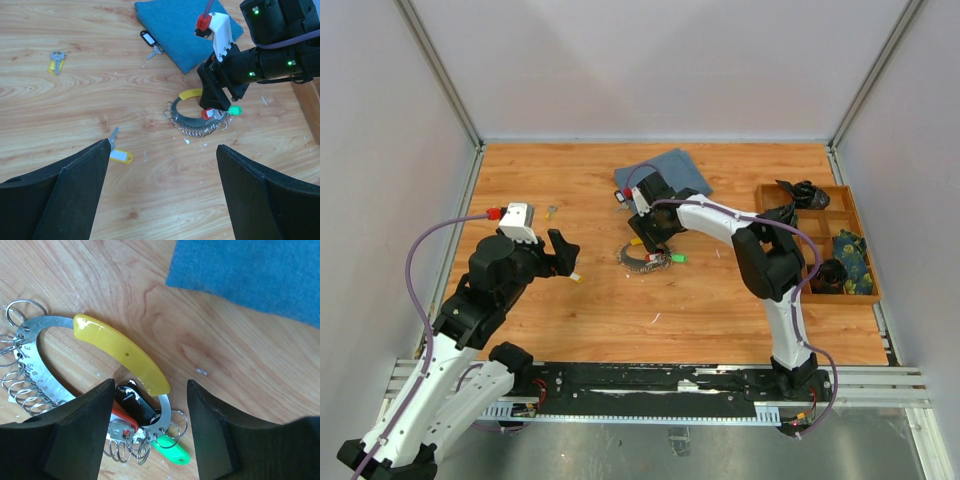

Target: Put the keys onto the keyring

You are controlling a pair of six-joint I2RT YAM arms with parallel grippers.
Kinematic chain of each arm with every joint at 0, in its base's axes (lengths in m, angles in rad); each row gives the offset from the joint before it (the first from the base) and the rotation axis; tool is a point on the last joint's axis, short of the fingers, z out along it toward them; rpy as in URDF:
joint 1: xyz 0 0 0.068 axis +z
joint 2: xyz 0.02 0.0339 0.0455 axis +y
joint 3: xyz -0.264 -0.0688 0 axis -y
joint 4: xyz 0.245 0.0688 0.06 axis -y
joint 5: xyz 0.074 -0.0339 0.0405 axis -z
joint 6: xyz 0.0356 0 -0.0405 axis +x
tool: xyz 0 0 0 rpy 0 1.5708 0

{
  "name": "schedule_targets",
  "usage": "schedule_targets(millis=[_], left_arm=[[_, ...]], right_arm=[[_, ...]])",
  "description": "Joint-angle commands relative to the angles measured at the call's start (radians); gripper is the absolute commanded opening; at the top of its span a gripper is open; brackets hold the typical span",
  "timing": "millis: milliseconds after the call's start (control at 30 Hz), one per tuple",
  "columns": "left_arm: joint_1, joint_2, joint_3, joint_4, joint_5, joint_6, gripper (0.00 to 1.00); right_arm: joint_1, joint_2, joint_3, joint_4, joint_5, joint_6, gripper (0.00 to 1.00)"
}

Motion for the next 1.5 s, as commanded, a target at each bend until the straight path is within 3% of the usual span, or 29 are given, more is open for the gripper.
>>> schedule_targets(millis=[0,300,500,700,867,1233,1333,1467], left_arm=[[-0.001,-0.004,-0.007,0.031,-0.001,0.018,0.92],[-0.001,0.000,-0.007,0.033,0.001,0.020,0.92],[-0.001,-0.002,-0.007,0.033,-0.001,0.020,0.92],[0.000,-0.010,-0.008,0.033,-0.003,0.020,0.92],[0.000,-0.023,-0.009,0.031,-0.010,0.020,0.92],[0.000,-0.067,-0.008,0.032,-0.031,0.017,0.91],[0.001,-0.096,-0.011,0.035,-0.043,0.015,0.91],[0.001,-0.120,-0.013,0.045,-0.031,0.016,0.91]], right_arm=[[0.028,0.049,0.051,-0.049,0.039,-0.099,0.60],[0.040,0.104,0.099,-0.111,0.042,-0.219,0.52],[0.040,0.122,0.114,-0.183,0.030,-0.270,0.38],[0.040,0.083,0.083,-0.187,0.068,-0.263,0.15],[0.091,-0.154,-0.096,0.009,0.204,-0.263,0.01],[0.284,-0.725,-0.593,0.580,0.685,-0.430,0.01],[0.285,-0.879,-0.673,0.677,0.731,-0.426,0.01],[0.305,-1.007,-0.669,0.633,0.672,-0.422,0.01]])
